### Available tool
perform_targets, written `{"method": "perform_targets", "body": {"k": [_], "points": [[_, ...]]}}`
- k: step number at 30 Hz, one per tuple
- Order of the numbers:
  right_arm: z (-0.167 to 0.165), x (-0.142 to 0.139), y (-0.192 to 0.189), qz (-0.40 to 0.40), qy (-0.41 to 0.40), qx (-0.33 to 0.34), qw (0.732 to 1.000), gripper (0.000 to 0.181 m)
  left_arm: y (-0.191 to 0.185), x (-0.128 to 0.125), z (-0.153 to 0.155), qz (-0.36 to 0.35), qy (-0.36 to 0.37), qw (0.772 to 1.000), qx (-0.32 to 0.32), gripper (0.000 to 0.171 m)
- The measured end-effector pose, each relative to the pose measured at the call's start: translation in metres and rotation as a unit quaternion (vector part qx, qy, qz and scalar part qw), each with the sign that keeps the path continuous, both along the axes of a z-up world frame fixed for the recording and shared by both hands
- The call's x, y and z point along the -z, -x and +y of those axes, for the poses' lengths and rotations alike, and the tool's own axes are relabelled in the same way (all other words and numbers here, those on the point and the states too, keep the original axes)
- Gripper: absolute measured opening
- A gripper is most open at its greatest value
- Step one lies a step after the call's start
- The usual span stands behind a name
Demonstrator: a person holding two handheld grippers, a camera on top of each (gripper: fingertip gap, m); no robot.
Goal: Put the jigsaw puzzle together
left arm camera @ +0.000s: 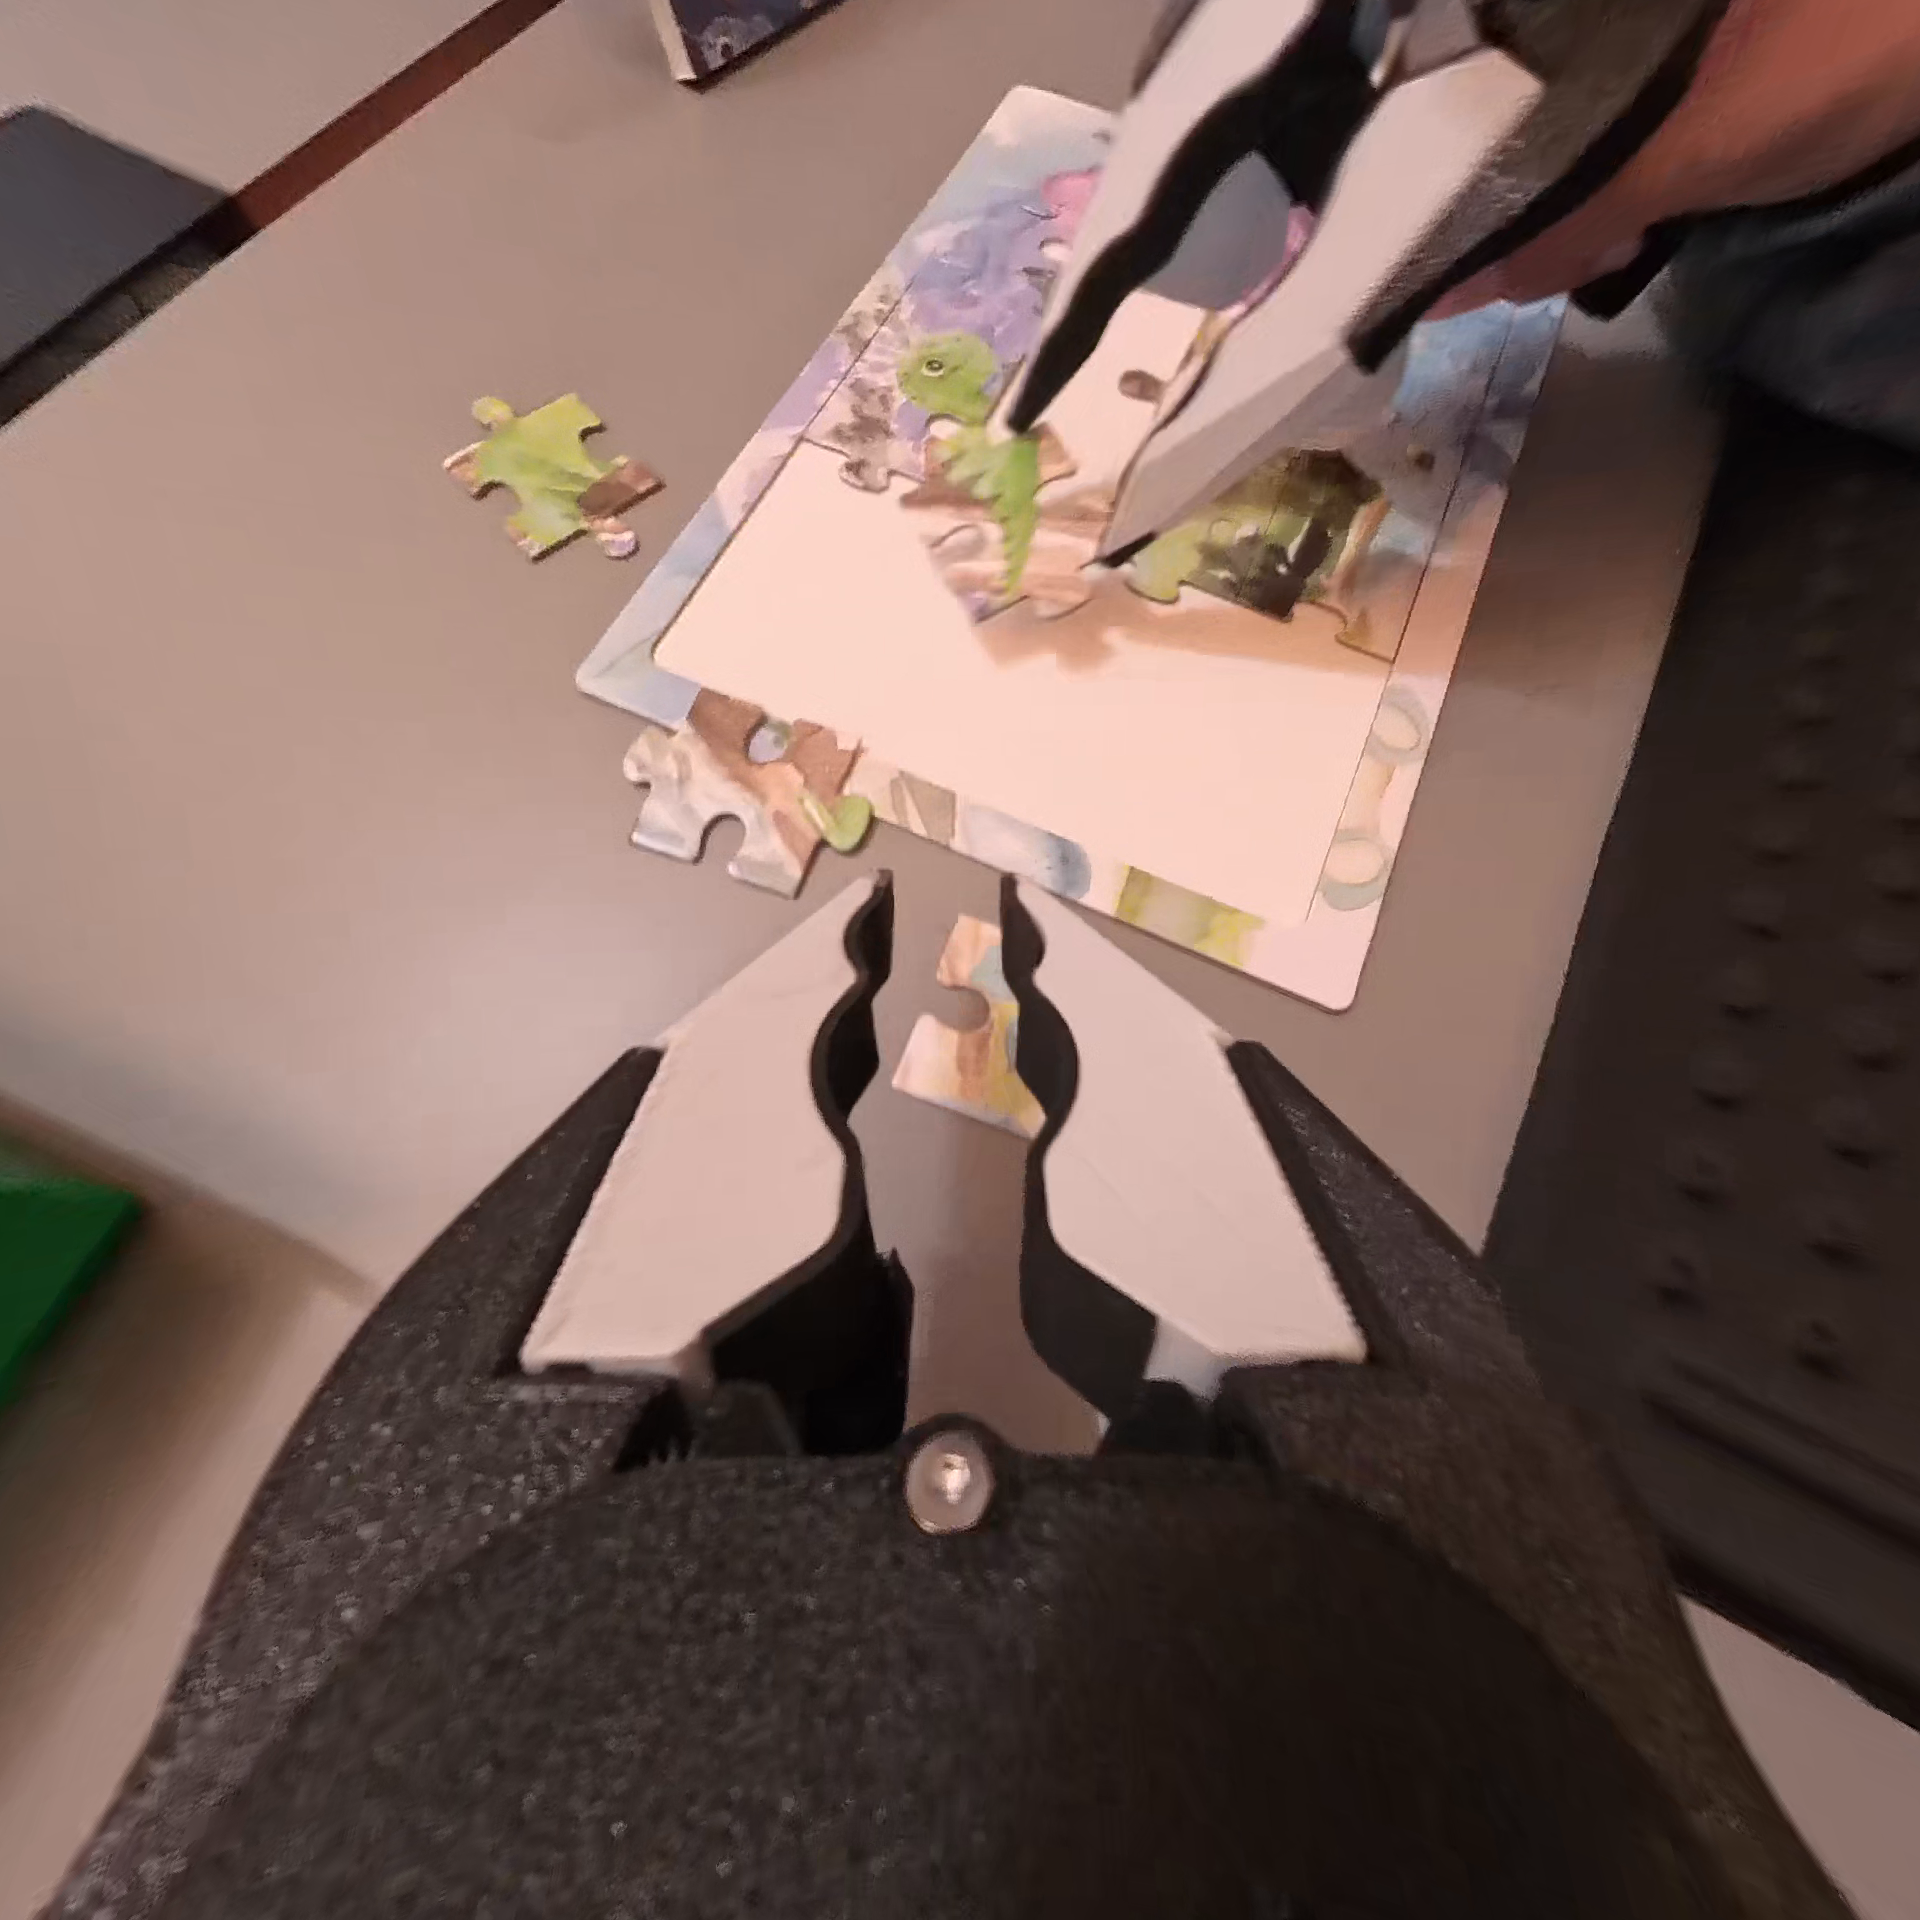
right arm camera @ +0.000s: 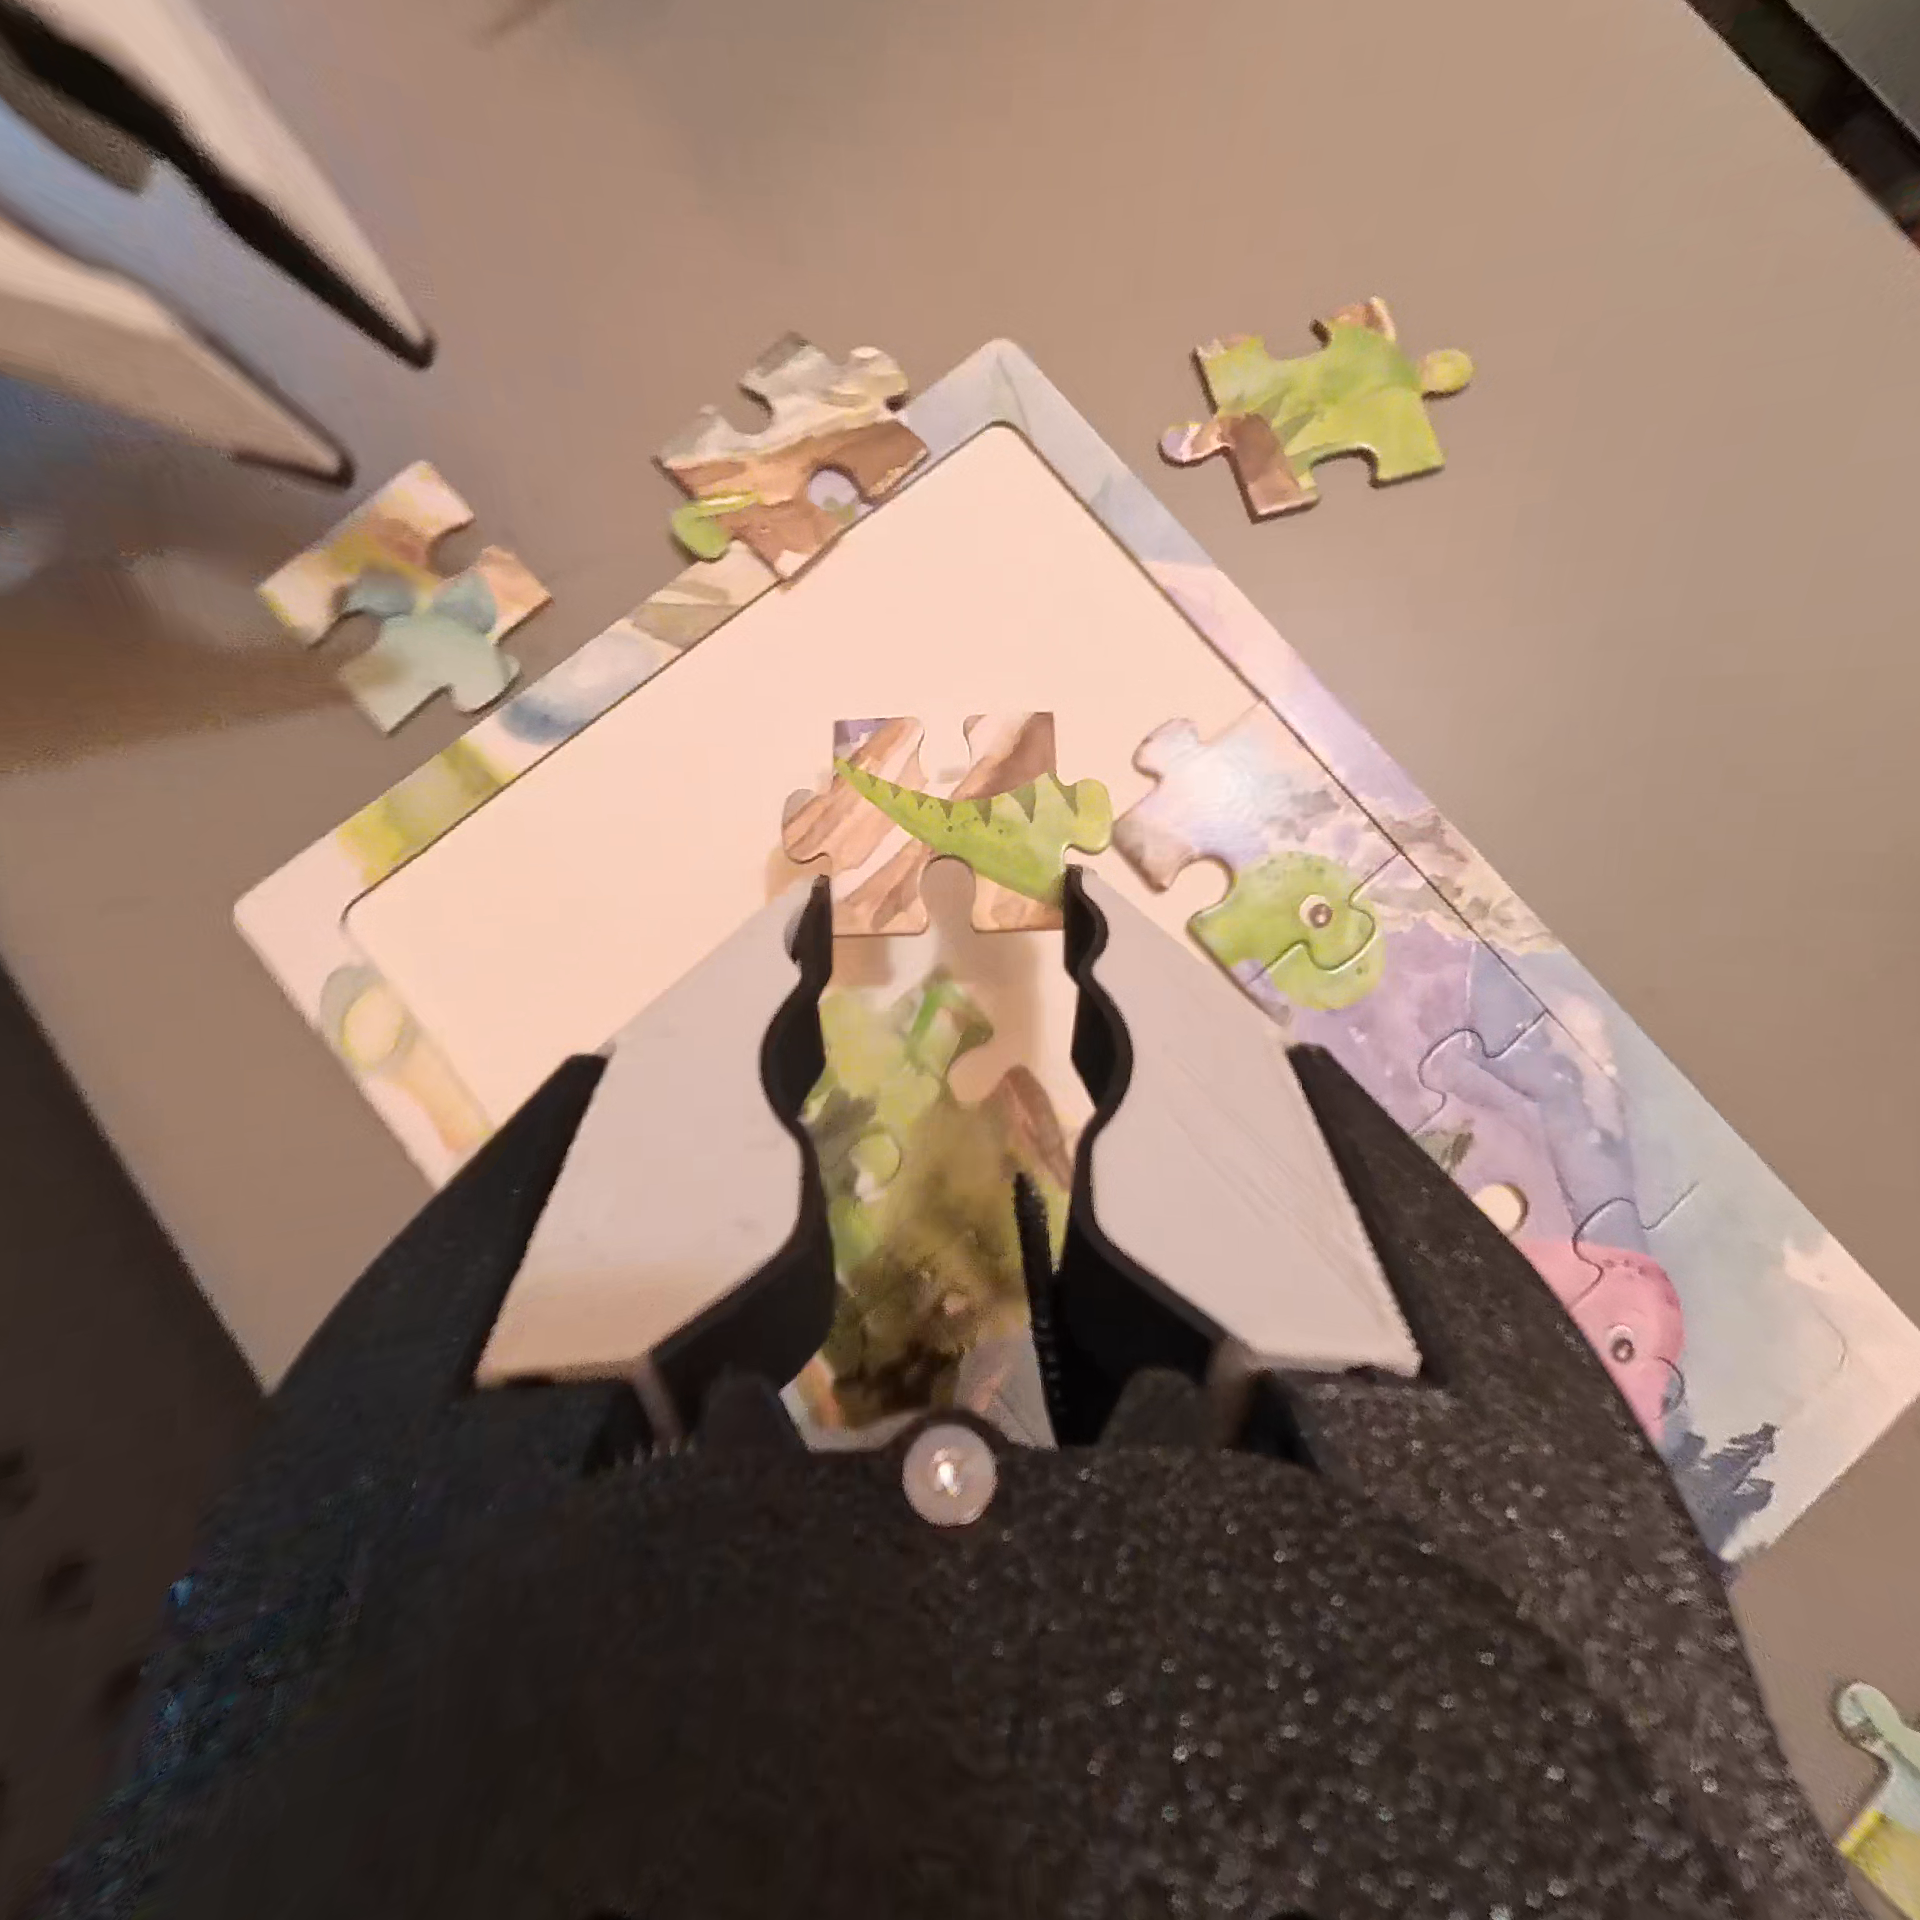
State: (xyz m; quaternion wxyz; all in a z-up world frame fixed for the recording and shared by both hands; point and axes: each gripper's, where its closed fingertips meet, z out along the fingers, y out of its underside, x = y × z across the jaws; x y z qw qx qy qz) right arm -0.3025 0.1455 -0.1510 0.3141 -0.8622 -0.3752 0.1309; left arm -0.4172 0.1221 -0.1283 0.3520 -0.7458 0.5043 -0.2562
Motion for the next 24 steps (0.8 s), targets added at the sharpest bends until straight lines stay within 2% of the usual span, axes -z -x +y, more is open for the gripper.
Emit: {"method": "perform_targets", "body": {"k": [3, 5, 7, 10, 13, 15, 18, 21, 24], "points": [[0.007, 0.005, 0.005, -0.002, 0.013, 0.032, 0.999, 0.044, -0.014, 0.009, 0.021, 0.059, -0.033, 0.998, -0.007, 0.039], [0.009, 0.005, 0.006, 0.004, 0.013, 0.048, 0.999, 0.044, -0.021, 0.015, 0.042, 0.065, -0.019, 0.997, -0.027, 0.056], [0.008, 0.005, 0.006, 0.009, 0.008, 0.055, 0.998, 0.044, -0.029, 0.02, 0.052, 0.05, 0.018, 0.998, -0.02, 0.07], [0.006, 0.007, 0.007, 0.018, 0.006, 0.06, 0.998, 0.044, -0.031, 0.034, 0.057, 0.051, 0.035, 0.998, 0.003, 0.07], [0.006, 0.011, 0.007, 0.011, 0.007, 0.066, 0.998, 0.044, -0.027, 0.04, 0.055, 0.062, 0.005, 0.998, 0.017, 0.065], [0.005, 0.011, 0.009, 0.019, 0.016, 0.072, 0.997, 0.044, -0.014, 0.038, 0.06, 0.084, -0.022, 0.996, 0.002, 0.064], [0.001, 0.007, 0.015, 0.038, 0.028, 0.076, 0.996, 0.044, 0.015, 0.034, 0.081, 0.117, -0.072, 0.989, -0.053, 0.052], [-0.001, 0.008, 0.018, 0.03, 0.028, 0.081, 0.996, 0.044, 0.009, 0.019, 0.08, 0.062, -0.068, 0.994, -0.064, 0.051], [-0.003, 0.008, 0.021, 0.036, 0.036, 0.091, 0.995, 0.044, -0.02, 0.005, 0.05, 0.01, -0.058, 0.998, -0.001, 0.039]]}}
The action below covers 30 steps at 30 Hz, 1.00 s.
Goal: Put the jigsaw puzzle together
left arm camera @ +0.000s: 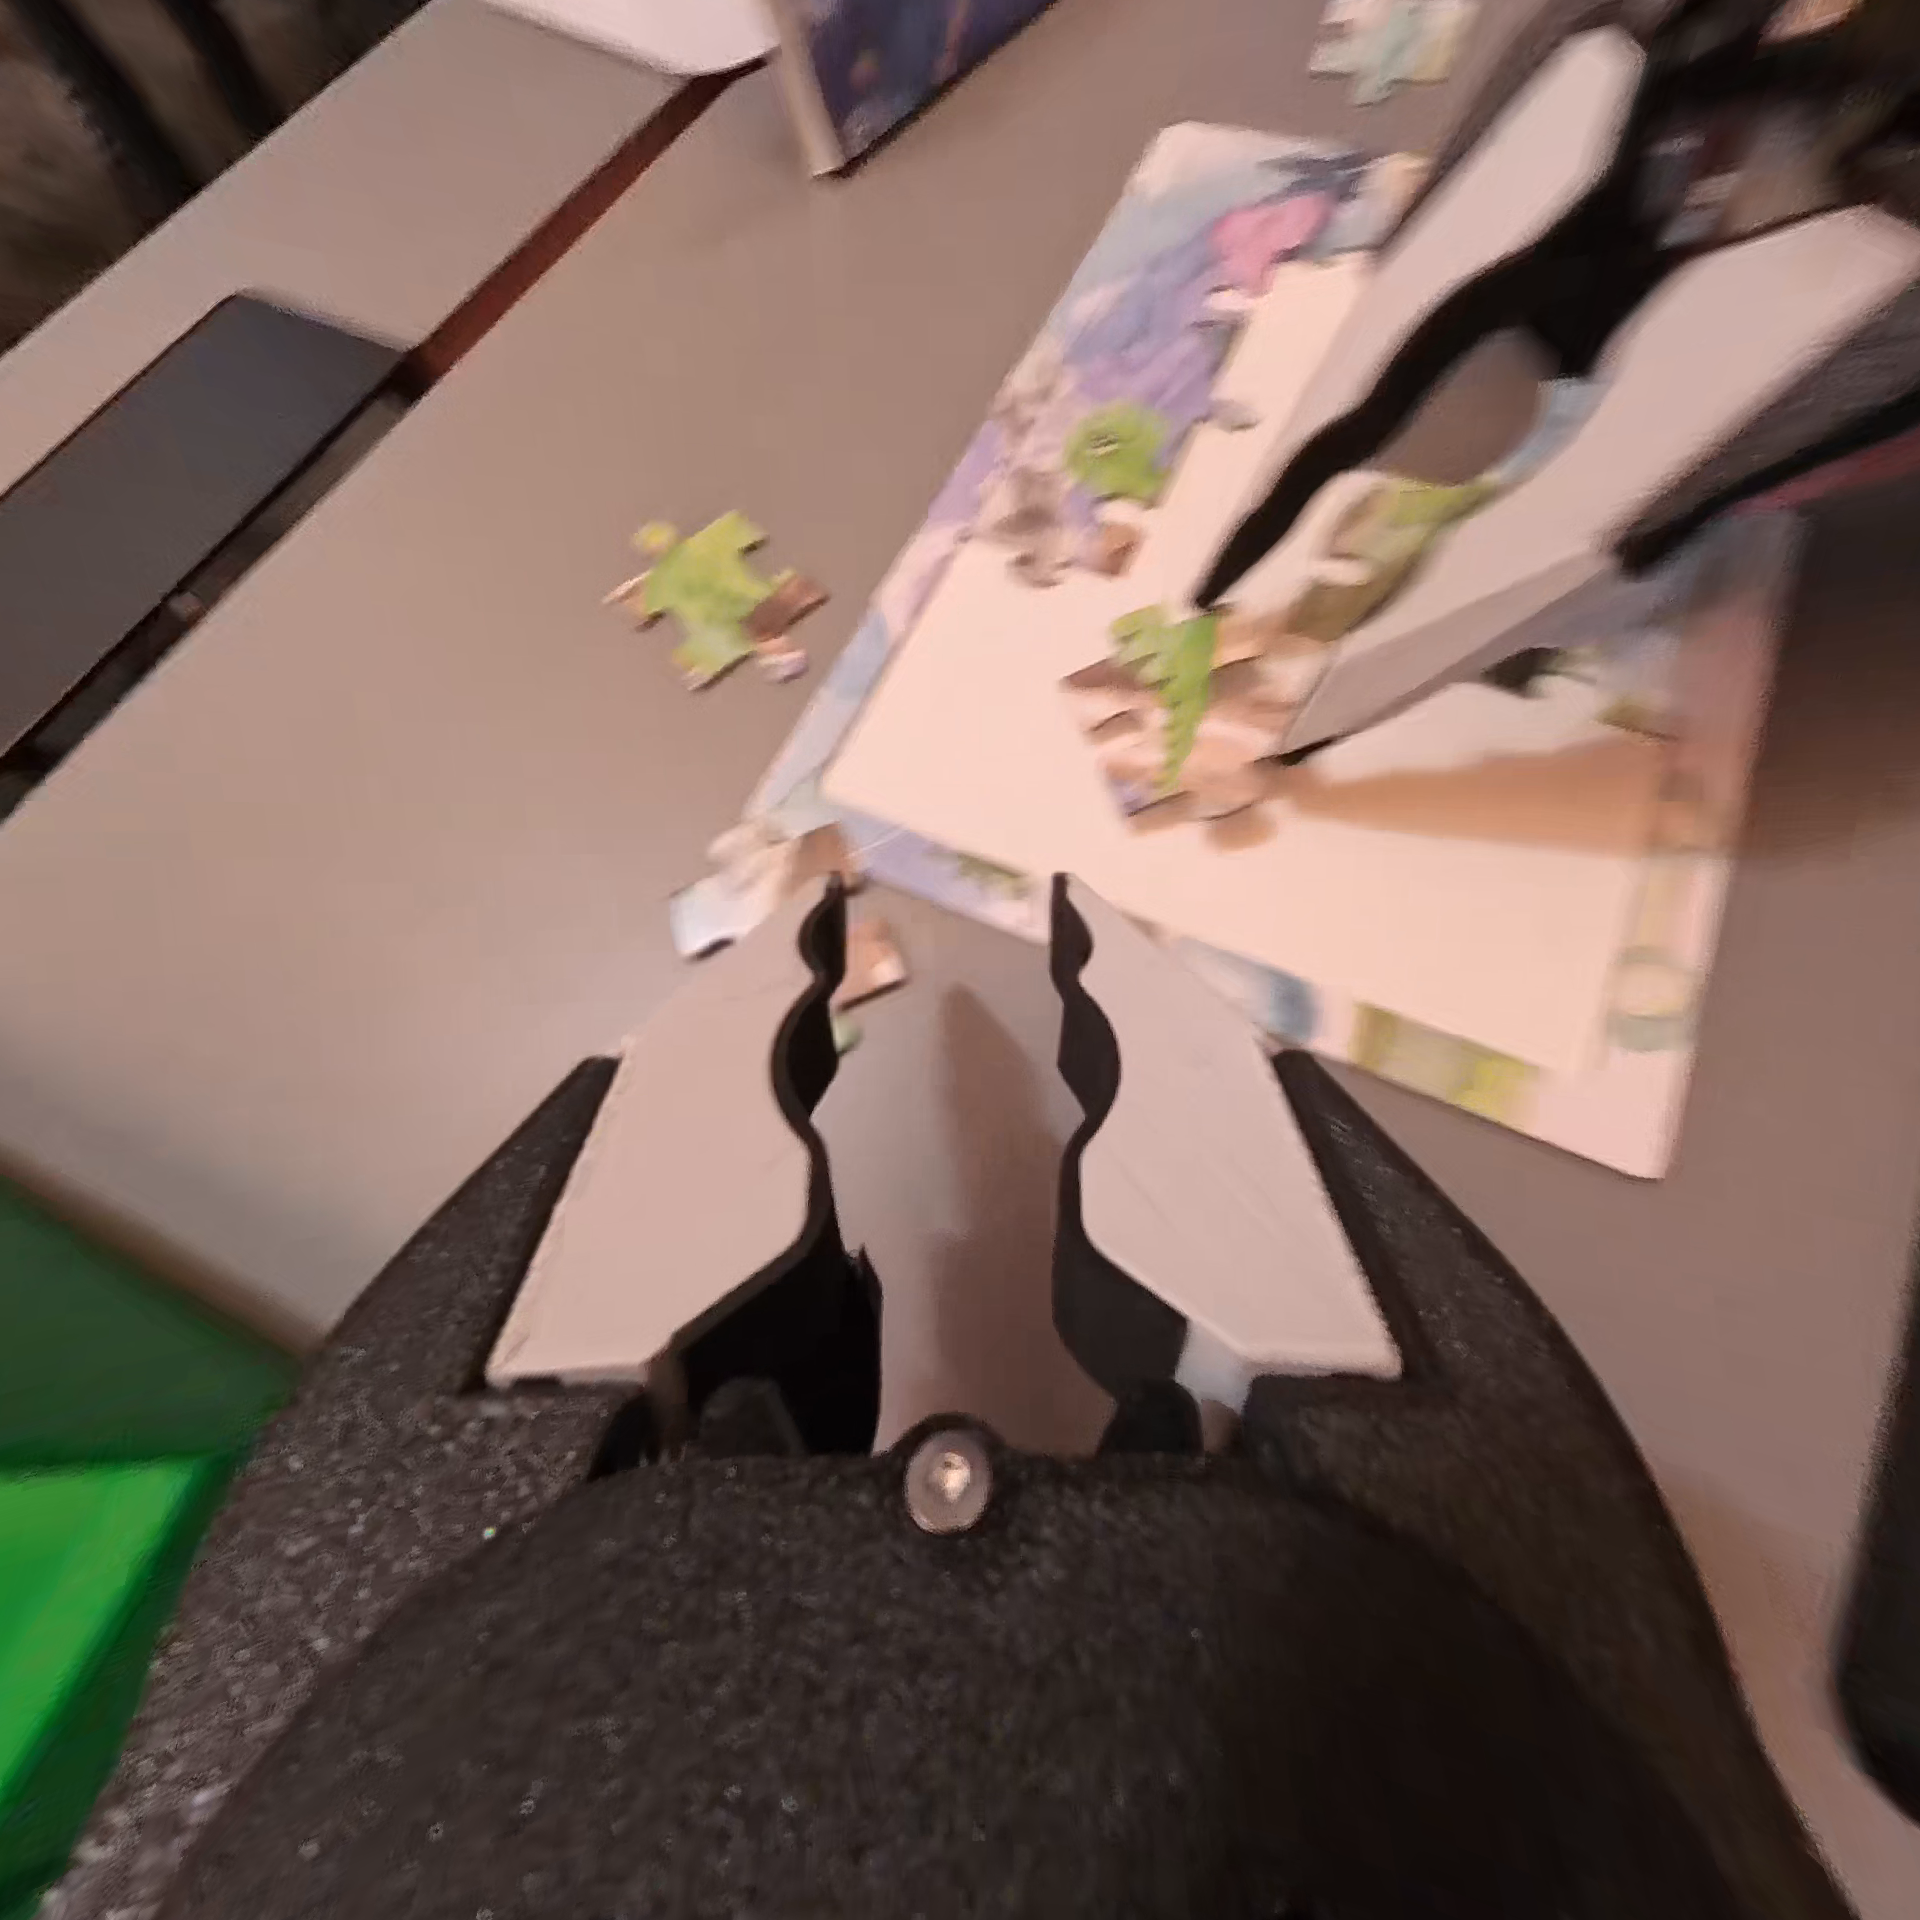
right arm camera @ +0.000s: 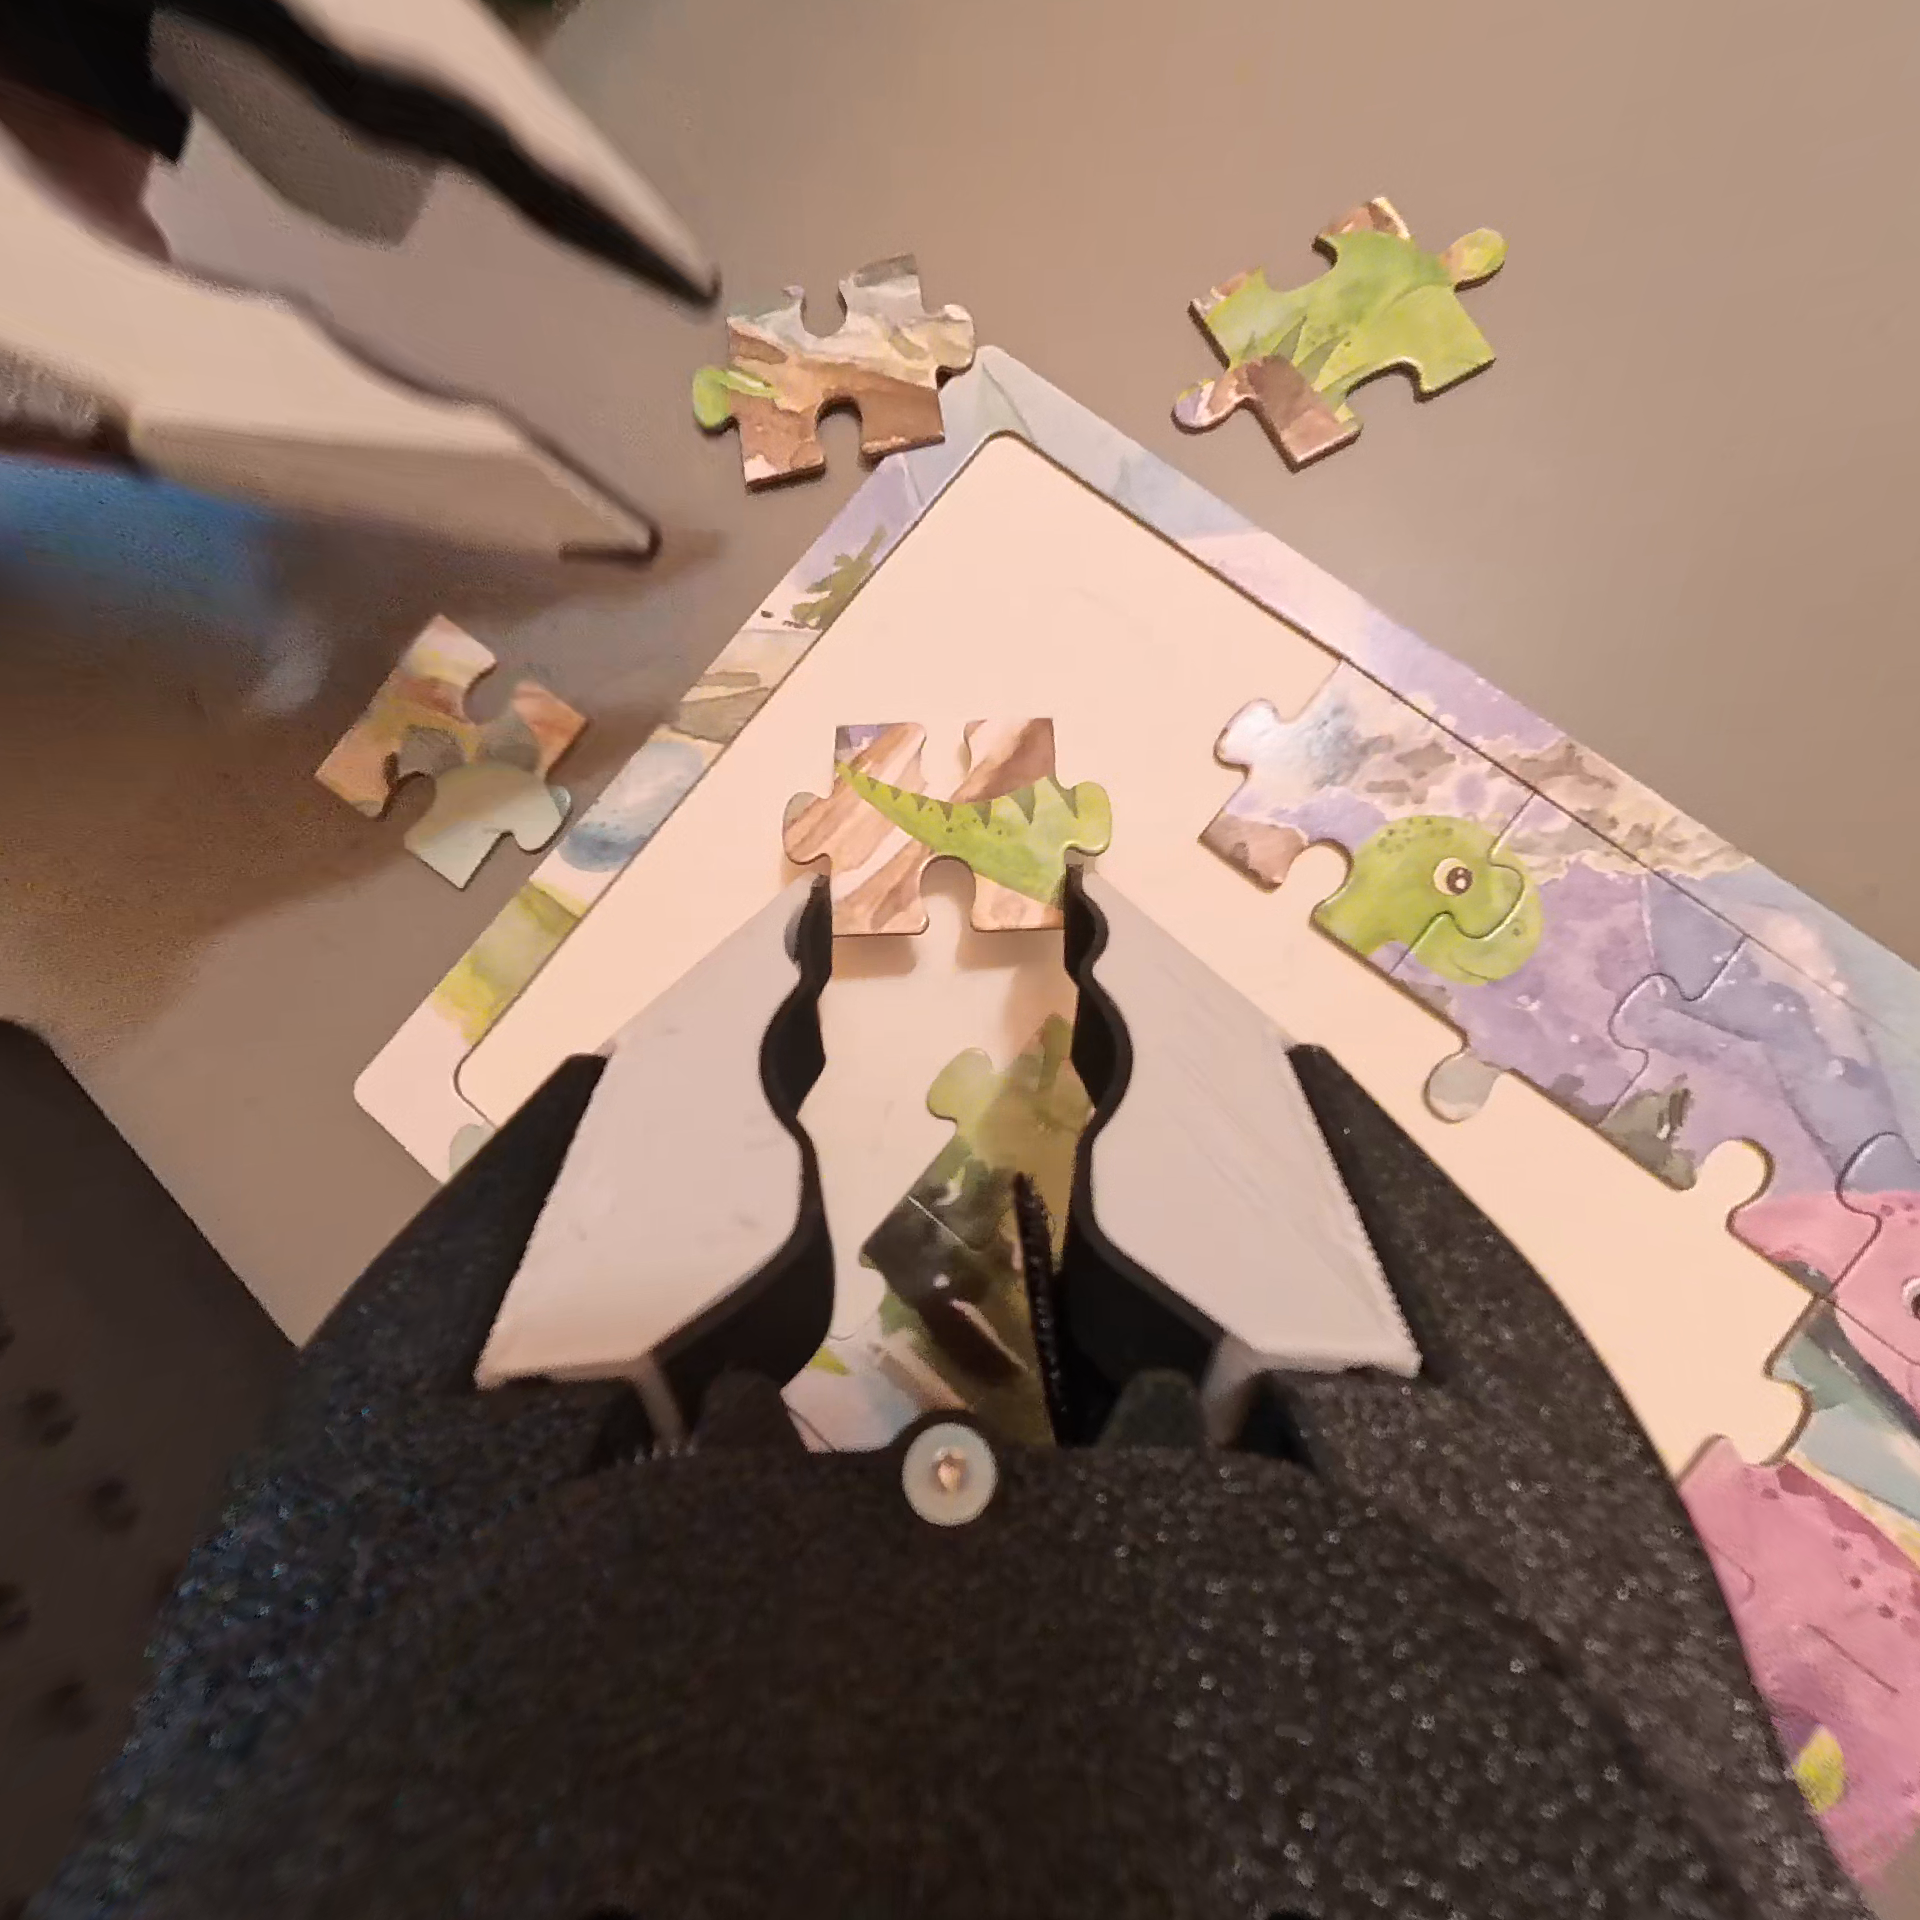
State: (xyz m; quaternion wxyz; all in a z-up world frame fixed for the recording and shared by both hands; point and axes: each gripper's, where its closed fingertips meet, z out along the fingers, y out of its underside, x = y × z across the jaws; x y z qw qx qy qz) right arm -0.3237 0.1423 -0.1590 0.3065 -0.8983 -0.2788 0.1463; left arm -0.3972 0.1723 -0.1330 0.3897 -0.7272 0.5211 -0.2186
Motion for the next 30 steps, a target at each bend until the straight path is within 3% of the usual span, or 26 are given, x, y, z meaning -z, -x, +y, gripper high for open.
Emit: {"method": "perform_targets", "body": {"k": [3, 6, 11, 21, 26, 30], "points": [[0.0, -0.001, 0.001, 0.004, 0.002, 0.011, 1.0, 0.044, -0.022, 0.009, -0.037, 0.016, -0.001, 0.997, 0.08, 0.028], [0.003, -0.003, 0.001, 0.01, 0.007, 0.023, 1.0, 0.044, -0.035, 0.021, -0.05, 0.041, -0.018, 0.994, 0.102, 0.027], [0.003, 0.005, 0.004, 0.013, 0.03, 0.032, 0.999, 0.044, -0.041, 0.028, -0.047, 0.048, -0.033, 0.994, 0.091, 0.014], [-0.017, 0.001, 0.002, 0.073, 0.061, 0.007, 0.995, 0.035, -0.031, 0.032, -0.025, 0.072, -0.063, 0.994, 0.046, 0.013], [0.001, -0.024, -0.024, 0.109, 0.014, 0.031, 0.993, 0.032, -0.027, 0.03, -0.02, 0.08, -0.074, 0.994, 0.032, 0.013], [0.016, -0.032, -0.058, 0.14, 0.001, 0.083, 0.987, 0.026, -0.038, 0.026, -0.036, 0.056, -0.061, 0.994, 0.067, 0.013]]}}
